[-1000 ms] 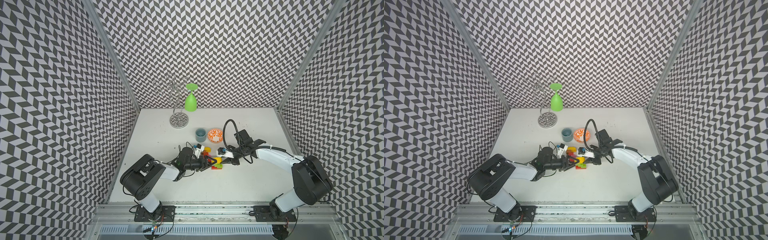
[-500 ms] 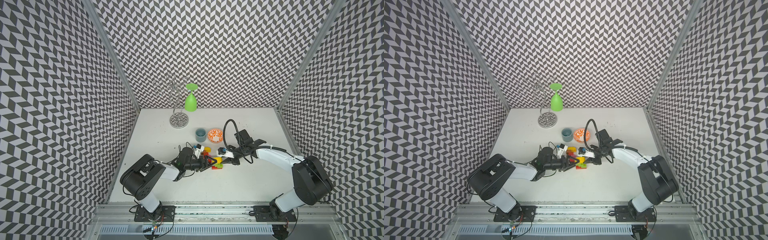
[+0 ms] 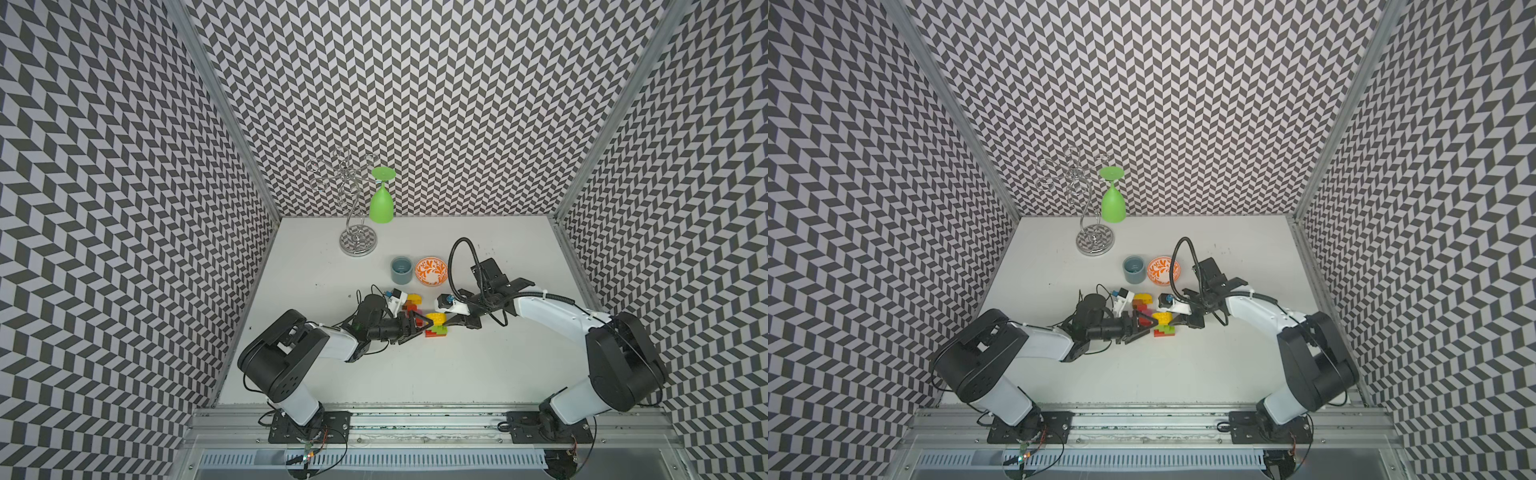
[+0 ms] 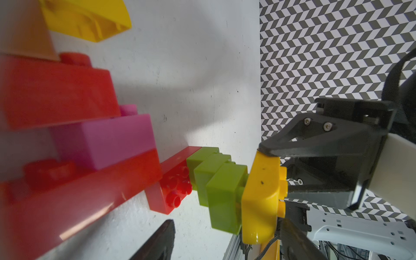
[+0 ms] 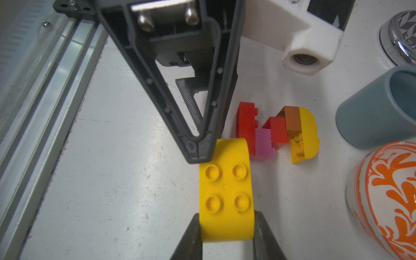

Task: Assemble the letter s with lego
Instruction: Assemble the lego brick with the lego brick.

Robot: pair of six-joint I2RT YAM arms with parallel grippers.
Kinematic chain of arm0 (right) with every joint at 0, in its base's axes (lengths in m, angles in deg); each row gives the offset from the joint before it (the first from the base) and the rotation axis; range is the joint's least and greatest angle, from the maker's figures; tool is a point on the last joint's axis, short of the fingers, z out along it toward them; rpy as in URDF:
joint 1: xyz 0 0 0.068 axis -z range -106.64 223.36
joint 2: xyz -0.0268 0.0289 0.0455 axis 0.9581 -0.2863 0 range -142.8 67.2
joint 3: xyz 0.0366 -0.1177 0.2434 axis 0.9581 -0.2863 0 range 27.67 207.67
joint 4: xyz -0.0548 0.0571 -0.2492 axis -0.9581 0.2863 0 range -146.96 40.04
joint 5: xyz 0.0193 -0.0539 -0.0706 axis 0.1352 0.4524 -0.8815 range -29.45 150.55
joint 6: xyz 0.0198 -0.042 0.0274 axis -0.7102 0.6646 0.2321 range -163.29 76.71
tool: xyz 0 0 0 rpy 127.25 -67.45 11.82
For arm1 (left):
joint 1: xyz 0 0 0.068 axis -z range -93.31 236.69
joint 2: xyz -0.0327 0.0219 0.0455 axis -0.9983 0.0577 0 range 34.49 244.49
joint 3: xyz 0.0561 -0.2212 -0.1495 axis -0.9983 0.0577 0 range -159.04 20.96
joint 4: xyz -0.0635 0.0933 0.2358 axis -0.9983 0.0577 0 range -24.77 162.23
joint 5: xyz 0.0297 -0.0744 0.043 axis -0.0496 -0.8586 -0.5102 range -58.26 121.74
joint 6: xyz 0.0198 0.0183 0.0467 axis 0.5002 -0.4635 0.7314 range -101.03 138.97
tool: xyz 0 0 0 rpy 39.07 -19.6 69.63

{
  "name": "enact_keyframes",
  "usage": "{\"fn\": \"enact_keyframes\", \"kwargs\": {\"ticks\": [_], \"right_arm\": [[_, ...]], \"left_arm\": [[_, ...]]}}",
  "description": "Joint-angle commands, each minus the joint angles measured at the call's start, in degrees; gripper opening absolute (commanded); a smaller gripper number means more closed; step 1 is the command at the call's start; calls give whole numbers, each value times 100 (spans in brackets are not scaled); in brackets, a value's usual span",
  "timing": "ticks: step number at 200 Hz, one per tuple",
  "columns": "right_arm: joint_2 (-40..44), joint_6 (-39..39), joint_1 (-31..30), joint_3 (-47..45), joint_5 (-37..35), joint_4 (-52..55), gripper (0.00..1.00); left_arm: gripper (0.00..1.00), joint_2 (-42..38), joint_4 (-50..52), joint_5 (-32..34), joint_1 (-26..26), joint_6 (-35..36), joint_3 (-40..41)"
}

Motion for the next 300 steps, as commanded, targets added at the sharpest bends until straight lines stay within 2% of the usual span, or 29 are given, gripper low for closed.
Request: {"fn": "enact_keyframes", "kwargs": {"ticks": [1, 48, 141, 300], "right_arm": [[273, 138, 126, 64, 241, -19, 6], [279, 211, 168, 78, 336, 42, 6], [-129, 336, 165, 131, 317, 214, 5], [-187, 331, 146, 166, 387, 152, 5]], "left_arm": [[77, -238, 25, 42, -43, 38, -131], [81, -512, 296, 77, -92, 142, -218], [82, -127, 101, -2, -74, 74, -282], [73, 249, -56, -11, 128, 8, -481]]}}
